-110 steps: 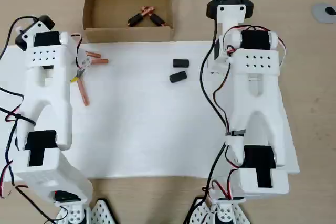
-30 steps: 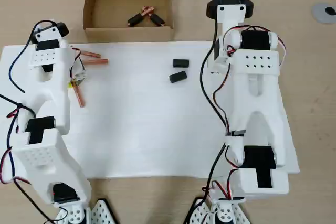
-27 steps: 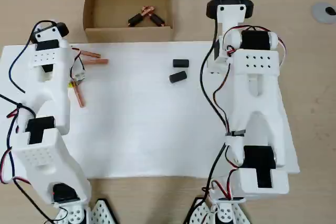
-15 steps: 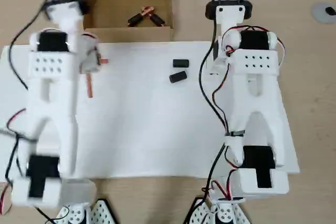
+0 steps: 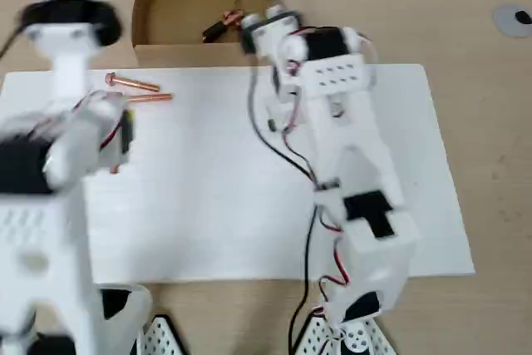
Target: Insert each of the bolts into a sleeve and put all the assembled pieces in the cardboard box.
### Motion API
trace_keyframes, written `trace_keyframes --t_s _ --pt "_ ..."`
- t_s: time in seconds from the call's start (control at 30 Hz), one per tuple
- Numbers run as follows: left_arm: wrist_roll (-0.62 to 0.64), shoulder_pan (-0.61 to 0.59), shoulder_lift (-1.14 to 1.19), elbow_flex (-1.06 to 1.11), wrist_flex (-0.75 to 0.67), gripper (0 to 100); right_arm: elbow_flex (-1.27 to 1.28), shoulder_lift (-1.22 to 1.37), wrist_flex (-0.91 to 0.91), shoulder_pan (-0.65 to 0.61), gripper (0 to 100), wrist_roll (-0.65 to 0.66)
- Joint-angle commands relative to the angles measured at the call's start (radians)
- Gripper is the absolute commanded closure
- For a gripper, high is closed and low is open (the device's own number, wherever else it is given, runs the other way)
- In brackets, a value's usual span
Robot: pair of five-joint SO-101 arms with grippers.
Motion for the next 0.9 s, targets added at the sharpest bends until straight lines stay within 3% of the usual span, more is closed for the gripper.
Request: trace_keyframes --t_s 0.0,0.1,0.37,0.67,0.87 --pt "-0.006 -0.058 -0.183 0.052 0.003 99 -0.125 0.136 0.017 -0.050 74.9 0.238" --pt "-0.057 -0.106 -0.297 0.146 0.000 99 -0.245 0.251 0.017 -0.038 74.9 0.414" --pt "-0.127 -0.187 -0.545 0.290 0.000 99 -0.529 0.325 0.023 0.081 74.8 0.740" --pt "-0.233 -0.184 -0.685 0.508 -0.005 99 -0.412 0.325 0.025 0.062 74.8 1.051" --pt "-0.264 -0.184 -0.774 0.669 -0.143 99 -0.289 0.328 0.025 0.054 74.9 1.261"
